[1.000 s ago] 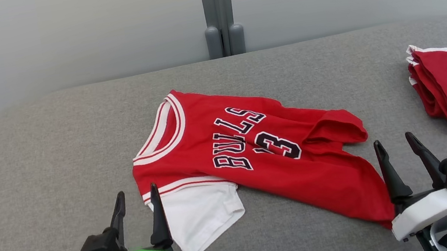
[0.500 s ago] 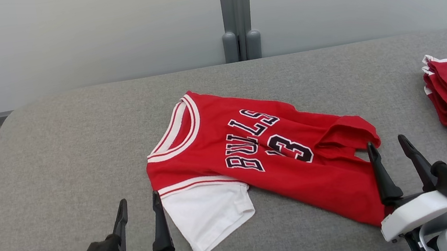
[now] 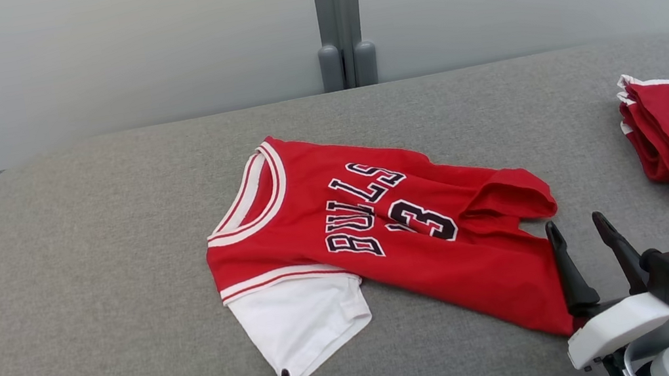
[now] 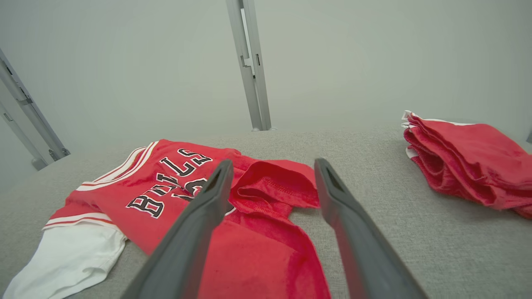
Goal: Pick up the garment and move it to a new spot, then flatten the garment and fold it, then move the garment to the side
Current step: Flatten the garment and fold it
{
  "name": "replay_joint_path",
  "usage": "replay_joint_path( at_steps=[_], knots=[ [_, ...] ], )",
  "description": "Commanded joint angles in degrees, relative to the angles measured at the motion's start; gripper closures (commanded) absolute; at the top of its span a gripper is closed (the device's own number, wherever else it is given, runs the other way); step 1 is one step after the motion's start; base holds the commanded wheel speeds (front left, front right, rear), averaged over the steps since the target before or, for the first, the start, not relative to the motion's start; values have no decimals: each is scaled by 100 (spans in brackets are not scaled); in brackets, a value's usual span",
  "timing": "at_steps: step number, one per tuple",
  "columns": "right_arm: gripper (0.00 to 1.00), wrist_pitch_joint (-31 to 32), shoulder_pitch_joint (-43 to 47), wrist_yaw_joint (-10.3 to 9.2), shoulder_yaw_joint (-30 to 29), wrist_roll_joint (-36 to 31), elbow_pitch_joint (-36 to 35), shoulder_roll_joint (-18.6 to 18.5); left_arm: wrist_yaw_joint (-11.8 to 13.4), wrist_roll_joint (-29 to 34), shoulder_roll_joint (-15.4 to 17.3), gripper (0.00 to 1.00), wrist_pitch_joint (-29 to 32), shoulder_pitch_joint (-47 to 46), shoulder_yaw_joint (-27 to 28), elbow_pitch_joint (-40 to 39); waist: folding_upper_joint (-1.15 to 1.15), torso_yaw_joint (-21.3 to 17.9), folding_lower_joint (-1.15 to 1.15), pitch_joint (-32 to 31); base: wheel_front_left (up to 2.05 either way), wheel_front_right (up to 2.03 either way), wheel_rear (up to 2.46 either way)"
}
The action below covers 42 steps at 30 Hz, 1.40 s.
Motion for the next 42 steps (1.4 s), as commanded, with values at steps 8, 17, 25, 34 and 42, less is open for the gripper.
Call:
replay_joint_path(
  at_steps=[8,17,25,34,42],
  knots=[
    [0,21,198,-6,-194,-206,141,0,313,-607,23,0,311,-302,-231,404,0,-372,0,134,0,0,0],
    [0,651,743,-6,-492,-185,-111,5,305,-910,23,100,289,-492,-345,567,0,-518,0,242,0,0,0],
    [0,821,840,-6,-321,316,224,6,377,-954,135,100,-227,-692,-114,307,0,-316,0,245,0,0,0],
    [0,579,576,-6,-181,558,957,6,555,-903,423,100,-376,-569,116,-446,0,30,0,230,0,0,0],
    [57,585,262,-6,-156,530,1723,5,655,-899,465,100,-314,-412,71,-865,0,186,0,235,0,0,0]
  ],
)
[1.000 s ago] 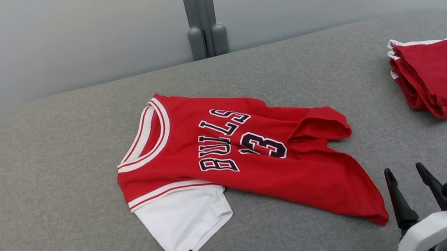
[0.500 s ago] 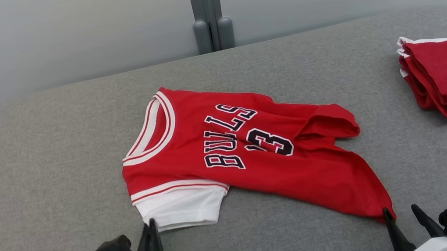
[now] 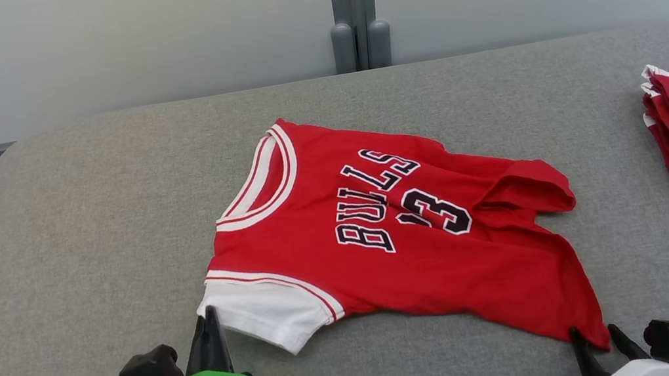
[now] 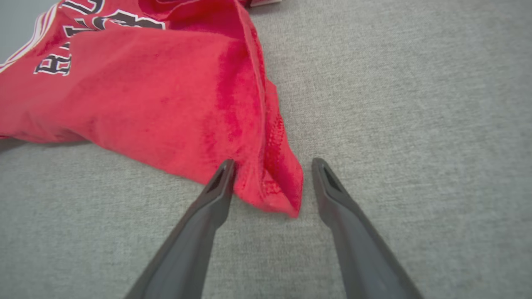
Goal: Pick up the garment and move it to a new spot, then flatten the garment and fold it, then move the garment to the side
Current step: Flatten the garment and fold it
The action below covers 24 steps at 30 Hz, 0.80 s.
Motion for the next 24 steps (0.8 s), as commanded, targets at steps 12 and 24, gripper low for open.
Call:
replay_joint_path(
  at_steps=[12,24],
  knots=[
    [100,-221,-332,-5,305,495,-278,-9,-43,68,101,100,-186,-69,88,-610,0,-76,0,-114,0,0,0],
    [100,91,-427,-4,-25,644,-3192,-10,-244,430,314,100,-328,-973,396,-2317,0,-296,0,-363,0,0,0]
  ],
)
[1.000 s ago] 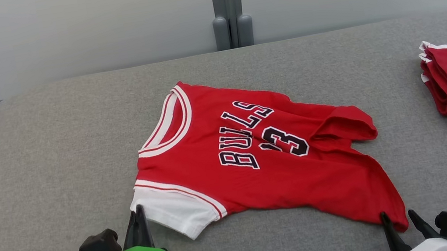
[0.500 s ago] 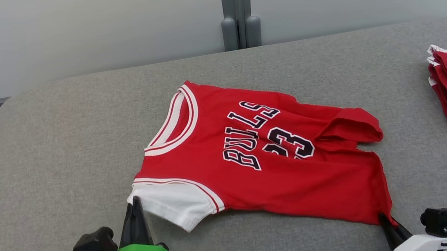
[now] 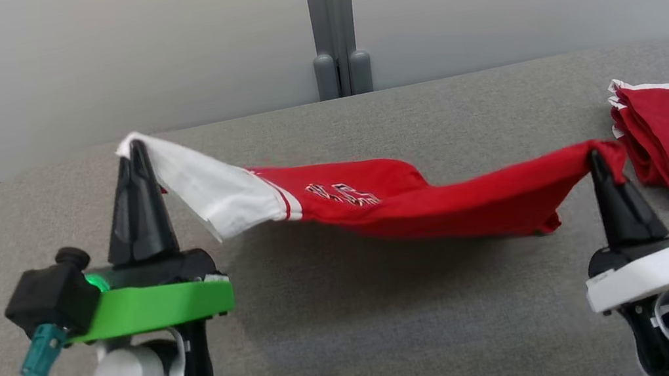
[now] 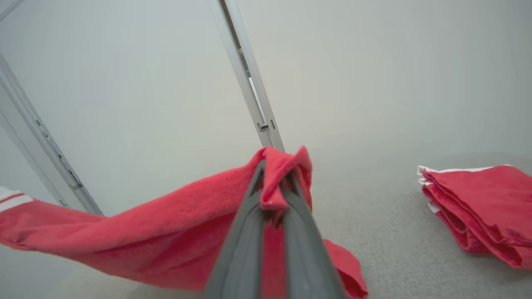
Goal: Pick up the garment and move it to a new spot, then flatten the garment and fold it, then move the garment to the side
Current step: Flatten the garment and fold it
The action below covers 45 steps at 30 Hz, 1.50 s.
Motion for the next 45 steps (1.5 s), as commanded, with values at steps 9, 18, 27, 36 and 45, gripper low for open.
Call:
replay_joint_path(
  at_steps=[9,18,27,36,45],
  knots=[
    [100,703,-173,0,-575,-23,-2833,-15,-110,368,482,100,281,-1015,183,-1850,0,-218,0,-78,0,0,0],
    [100,1558,-380,0,-1017,-85,-3989,-15,-160,531,739,100,1074,-1724,27,-2556,0,-351,0,149,0,0,0],
    [100,1872,-1474,0,-862,-8,-2724,-147,-427,303,652,100,1343,-2599,-92,-1578,0,-341,0,1208,0,0,0],
    [100,1424,-5340,0,-414,-1170,463,-627,-674,697,552,100,946,-5451,186,1183,0,-261,0,2272,0,0,0],
    [100,342,-7388,0,-665,-2290,3392,-201,-879,1121,248,100,-9,-6713,77,3238,0,-85,0,3223,0,0,0]
  ],
)
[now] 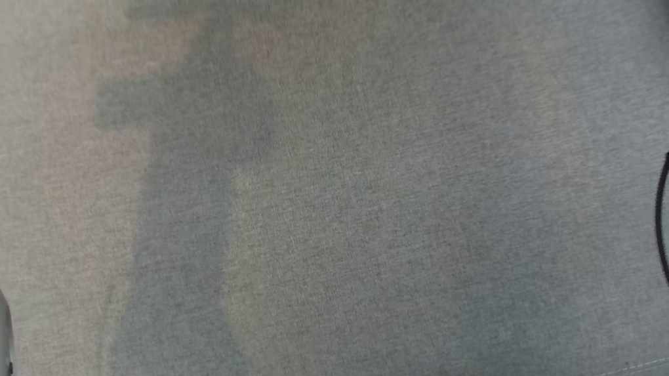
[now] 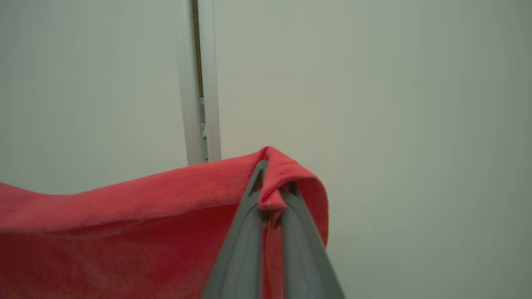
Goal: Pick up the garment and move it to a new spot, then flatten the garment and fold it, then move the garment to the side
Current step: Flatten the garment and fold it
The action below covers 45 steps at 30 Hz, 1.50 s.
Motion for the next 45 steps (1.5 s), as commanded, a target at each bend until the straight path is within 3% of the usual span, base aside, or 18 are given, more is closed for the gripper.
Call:
replay_joint_path(
  at_steps=[1,9,19,26,36,45],
  knots=[
    [100,-131,-54,2,12,-91,273,36,-39,33,-39,100,-51,-27,51,125,0,159,0,735,0,0,0],
    [100,-842,-43,1,132,-352,1797,106,-330,198,-288,100,-77,737,555,-96,0,318,0,1454,0,0,0],
    [100,-1043,332,1,234,276,2241,11,-808,14,-617,100,-78,2131,1442,-1060,0,242,0,1207,0,0,0],
    [100,-1034,1330,1,598,1107,1651,-194,-899,-232,-725,100,-79,3534,1704,-1957,0,185,0,556,0,0,0],
    [100,-1035,3904,0,1337,2162,143,-503,-902,-376,-684,100,-79,6239,1297,-3106,0,250,0,-918,0,0,0],
    [100,-914,6226,1,1068,2422,-1304,-531,-902,-584,-859,100,-79,8174,1153,-3752,0,354,0,-1812,0,0,0]
  ],
)
